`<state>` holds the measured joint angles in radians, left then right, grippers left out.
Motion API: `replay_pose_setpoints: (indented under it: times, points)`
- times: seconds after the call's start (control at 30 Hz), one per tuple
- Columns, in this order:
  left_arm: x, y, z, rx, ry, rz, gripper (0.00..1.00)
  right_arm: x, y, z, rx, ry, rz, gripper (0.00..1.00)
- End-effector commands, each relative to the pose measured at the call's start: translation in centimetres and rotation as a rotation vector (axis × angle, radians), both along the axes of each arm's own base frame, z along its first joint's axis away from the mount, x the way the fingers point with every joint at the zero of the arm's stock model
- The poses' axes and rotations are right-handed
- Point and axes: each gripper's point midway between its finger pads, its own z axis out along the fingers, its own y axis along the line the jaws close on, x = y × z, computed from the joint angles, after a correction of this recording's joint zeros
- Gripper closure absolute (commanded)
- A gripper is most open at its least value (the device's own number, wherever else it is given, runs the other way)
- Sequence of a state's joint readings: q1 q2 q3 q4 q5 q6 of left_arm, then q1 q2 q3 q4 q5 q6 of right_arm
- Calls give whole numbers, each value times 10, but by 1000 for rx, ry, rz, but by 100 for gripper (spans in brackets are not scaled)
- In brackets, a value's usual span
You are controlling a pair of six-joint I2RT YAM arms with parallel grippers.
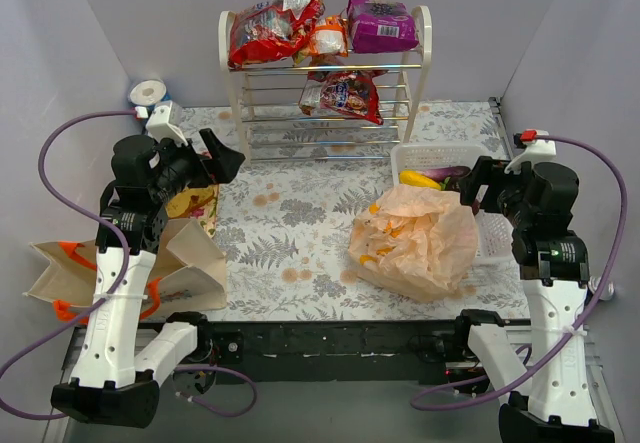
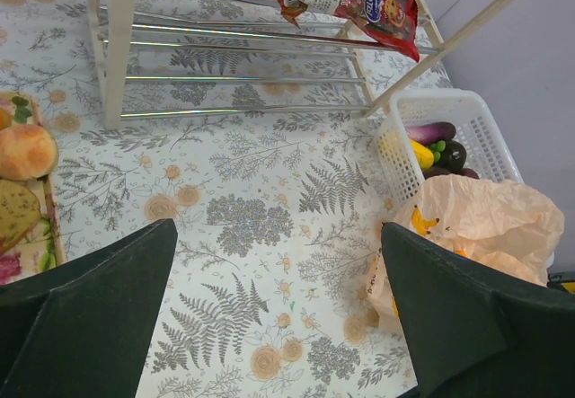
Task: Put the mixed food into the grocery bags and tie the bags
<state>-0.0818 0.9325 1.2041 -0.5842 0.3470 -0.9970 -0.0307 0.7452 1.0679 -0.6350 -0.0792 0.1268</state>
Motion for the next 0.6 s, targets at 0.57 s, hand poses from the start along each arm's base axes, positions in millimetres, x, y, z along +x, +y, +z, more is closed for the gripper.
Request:
replay_pose_setpoints:
  times: [0.57]
  points:
    - [-15, 87, 4, 238, 156, 435, 2, -3, 26, 9, 30, 10, 166, 18]
